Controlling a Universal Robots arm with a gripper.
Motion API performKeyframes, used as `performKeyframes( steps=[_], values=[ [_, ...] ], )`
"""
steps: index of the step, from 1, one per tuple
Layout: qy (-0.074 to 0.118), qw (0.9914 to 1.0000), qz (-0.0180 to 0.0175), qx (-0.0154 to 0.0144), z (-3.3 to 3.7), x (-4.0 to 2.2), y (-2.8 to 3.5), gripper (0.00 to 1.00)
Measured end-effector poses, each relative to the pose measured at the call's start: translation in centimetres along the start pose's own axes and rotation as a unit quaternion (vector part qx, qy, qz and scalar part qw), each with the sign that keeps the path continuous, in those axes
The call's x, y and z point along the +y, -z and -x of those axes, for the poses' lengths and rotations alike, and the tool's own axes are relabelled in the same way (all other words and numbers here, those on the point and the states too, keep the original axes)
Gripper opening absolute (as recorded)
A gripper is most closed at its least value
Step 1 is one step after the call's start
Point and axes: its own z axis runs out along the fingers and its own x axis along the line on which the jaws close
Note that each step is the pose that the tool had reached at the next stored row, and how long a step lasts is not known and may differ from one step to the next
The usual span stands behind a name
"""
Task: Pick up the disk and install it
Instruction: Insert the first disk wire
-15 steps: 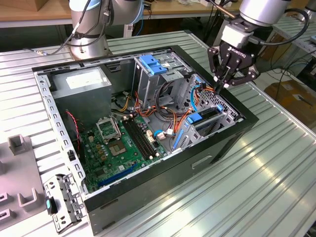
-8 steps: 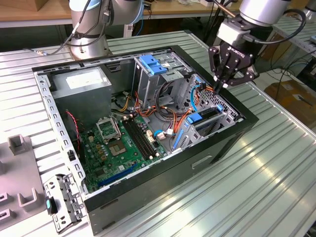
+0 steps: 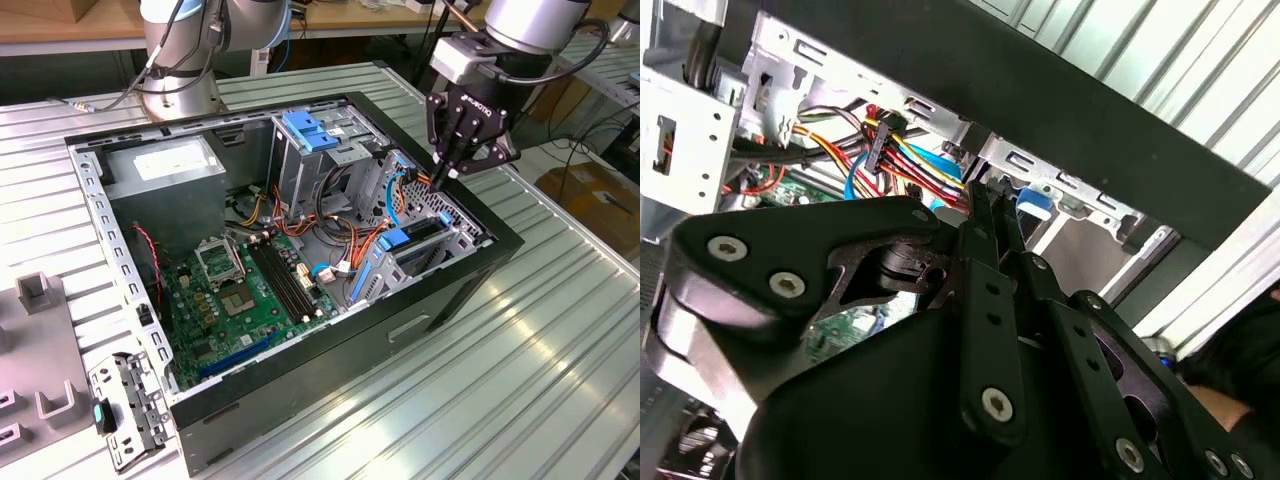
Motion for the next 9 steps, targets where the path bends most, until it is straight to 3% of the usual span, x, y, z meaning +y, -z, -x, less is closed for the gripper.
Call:
performKeyframes(
  steps=[9],
  values=[
    [-0.007, 0.99998, 0.0003, -0.0001, 0.0, 0.03, 0.0, 0.17]
  ],
)
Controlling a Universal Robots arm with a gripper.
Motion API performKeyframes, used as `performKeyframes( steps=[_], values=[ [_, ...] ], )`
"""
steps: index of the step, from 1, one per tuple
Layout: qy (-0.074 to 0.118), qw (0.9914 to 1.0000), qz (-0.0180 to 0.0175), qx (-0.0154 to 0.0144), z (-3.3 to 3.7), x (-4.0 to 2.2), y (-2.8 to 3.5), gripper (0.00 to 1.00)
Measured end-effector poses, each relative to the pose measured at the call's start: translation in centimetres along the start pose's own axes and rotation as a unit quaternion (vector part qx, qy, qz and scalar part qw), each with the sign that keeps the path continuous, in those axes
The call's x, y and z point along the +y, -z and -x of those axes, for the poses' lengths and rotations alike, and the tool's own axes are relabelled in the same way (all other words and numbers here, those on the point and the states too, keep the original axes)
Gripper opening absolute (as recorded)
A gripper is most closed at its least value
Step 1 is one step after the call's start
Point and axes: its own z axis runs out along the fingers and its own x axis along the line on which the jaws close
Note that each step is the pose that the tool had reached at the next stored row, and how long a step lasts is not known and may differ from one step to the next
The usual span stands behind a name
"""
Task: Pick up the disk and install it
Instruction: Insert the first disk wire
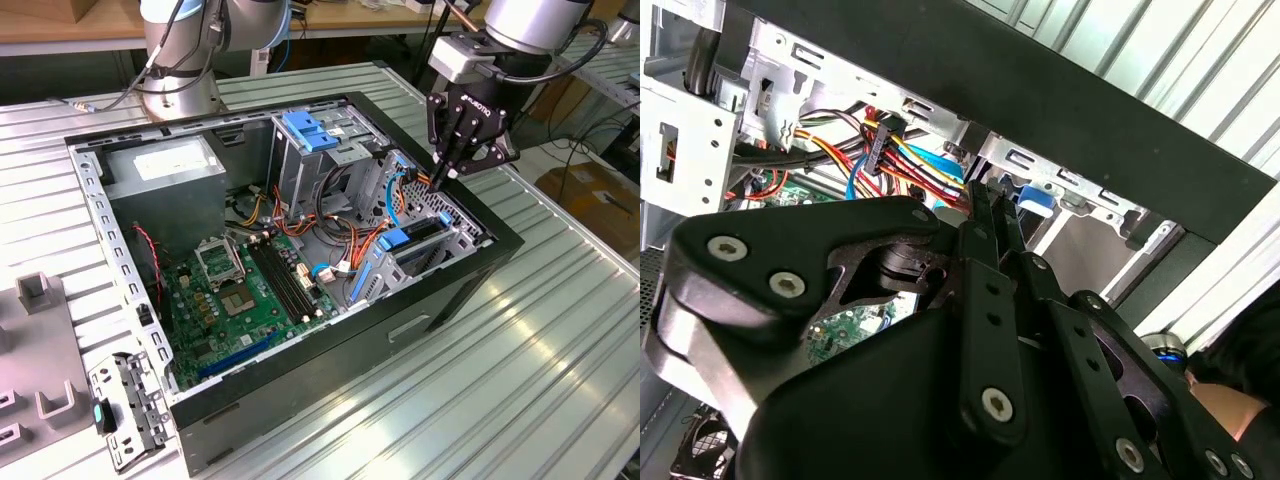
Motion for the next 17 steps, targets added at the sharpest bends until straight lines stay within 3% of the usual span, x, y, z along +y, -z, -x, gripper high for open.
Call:
performKeyframes(
  steps=[9, 17],
  values=[
    [0.0, 1.0, 0.0, 0.0, -0.02, 0.28, -0.01, 0.17],
    [0.0, 1.0, 0.0, 0.0, -0.18, 1.27, -0.03, 0.17]
  ],
)
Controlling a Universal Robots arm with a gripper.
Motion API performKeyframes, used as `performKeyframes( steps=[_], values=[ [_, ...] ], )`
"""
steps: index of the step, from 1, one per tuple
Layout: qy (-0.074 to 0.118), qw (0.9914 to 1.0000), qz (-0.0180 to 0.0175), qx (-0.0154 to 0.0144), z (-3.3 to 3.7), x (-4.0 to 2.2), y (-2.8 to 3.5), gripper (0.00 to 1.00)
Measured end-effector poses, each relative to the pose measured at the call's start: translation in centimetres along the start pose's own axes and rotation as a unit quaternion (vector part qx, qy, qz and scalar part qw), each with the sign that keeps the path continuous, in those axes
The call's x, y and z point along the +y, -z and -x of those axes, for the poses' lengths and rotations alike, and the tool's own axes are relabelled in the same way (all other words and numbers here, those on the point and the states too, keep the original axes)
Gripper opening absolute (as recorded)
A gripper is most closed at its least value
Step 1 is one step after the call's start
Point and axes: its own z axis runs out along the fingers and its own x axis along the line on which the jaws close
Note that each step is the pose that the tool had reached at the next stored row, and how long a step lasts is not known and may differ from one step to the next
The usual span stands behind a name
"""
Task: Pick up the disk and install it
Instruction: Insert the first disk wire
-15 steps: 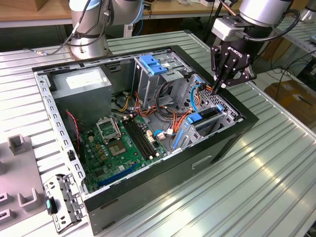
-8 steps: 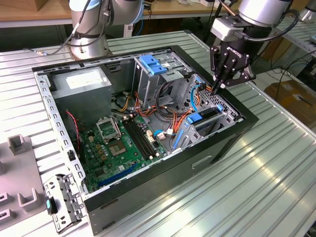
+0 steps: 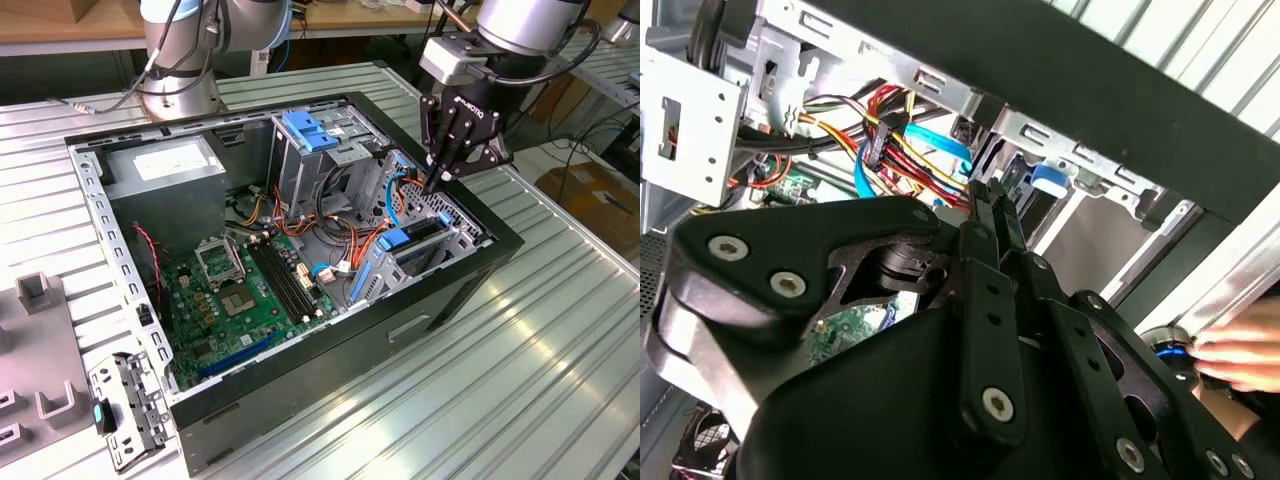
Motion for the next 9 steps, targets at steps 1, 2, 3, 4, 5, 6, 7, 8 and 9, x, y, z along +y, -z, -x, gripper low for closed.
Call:
performKeyframes(
  steps=[1, 2, 3, 4, 5, 6, 7, 8, 9],
  values=[
    [0.0, 1.0, 0.0, 0.0, -0.02, 0.03, 0.0, 0.17],
    [0.0, 1.0, 0.0, 0.0, -0.04, 0.02, -0.01, 0.17],
    [0.0, 1.0, -0.0001, 0.0, -0.08, 0.02, -0.02, 0.17],
    [0.0, 1.0, -0.0006, -0.0001, -0.13, 0.02, -0.04, 0.17],
    [0.0, 1.0, -0.0015, -0.0002, -0.22, 0.01, -0.08, 0.17],
    [0.0, 1.0, -0.0026, -0.0003, -0.31, 0.01, -0.11, 0.17],
    [0.0, 0.99999, -0.0034, -0.0003, -0.4, 0.0, -0.14, 0.17],
    [0.0, 0.99999, -0.0041, -0.0004, -0.49, 0.01, -0.19, 0.17],
    [0.003, 0.99999, -0.0042, -0.0004, -0.55, 0.0, -0.25, 0.17]
  ],
)
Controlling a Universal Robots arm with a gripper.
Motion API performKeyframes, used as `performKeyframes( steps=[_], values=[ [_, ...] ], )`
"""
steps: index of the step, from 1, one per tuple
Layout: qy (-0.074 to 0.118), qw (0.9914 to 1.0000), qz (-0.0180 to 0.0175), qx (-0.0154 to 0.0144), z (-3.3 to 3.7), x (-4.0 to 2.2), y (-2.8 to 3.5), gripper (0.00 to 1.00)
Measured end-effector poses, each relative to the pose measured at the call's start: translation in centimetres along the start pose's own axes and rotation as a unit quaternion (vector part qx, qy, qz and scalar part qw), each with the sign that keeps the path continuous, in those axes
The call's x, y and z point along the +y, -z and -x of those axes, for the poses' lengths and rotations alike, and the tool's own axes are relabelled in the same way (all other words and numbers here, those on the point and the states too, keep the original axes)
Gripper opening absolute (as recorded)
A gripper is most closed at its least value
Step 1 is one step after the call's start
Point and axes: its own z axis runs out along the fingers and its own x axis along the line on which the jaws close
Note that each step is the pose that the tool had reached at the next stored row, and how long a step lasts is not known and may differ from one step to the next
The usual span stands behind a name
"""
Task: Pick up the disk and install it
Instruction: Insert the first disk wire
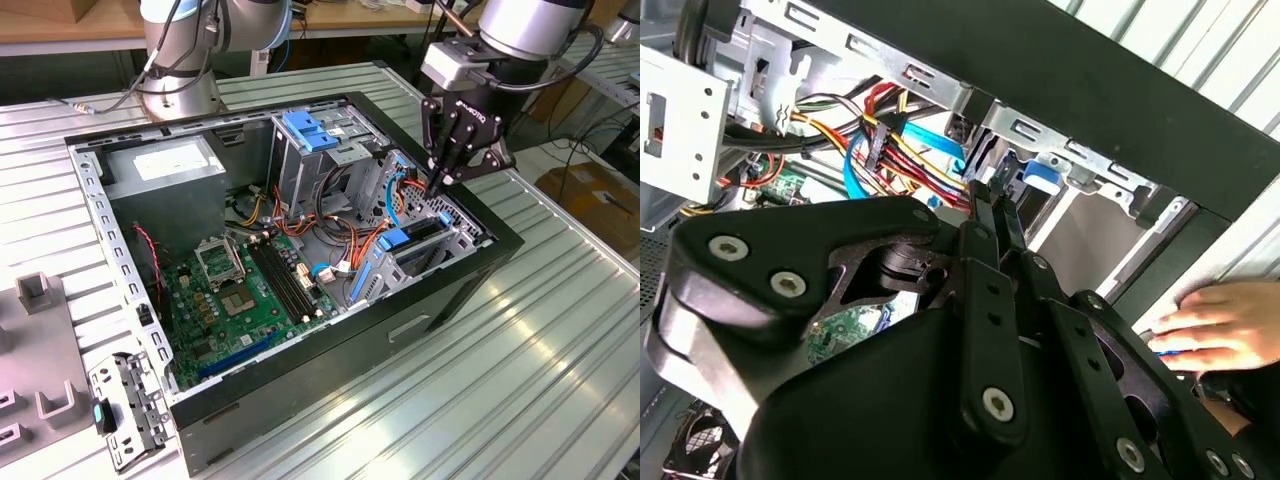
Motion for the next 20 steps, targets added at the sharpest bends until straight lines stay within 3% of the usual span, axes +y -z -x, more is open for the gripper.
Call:
performKeyframes(
  steps=[2, 6, 20],
  values=[
    [0.014, 0.99991, -0.0005, 0.0001, -0.02, 0.0, -0.17, 0.17],
    [0.047, 0.99889, -0.0016, 0.0006, -0.03, 0.13, -0.49, 0.17],
    [0.048, 0.99882, -0.0017, 0.0006, -0.11, 0.37, -0.8, 0.17]
  ],
)
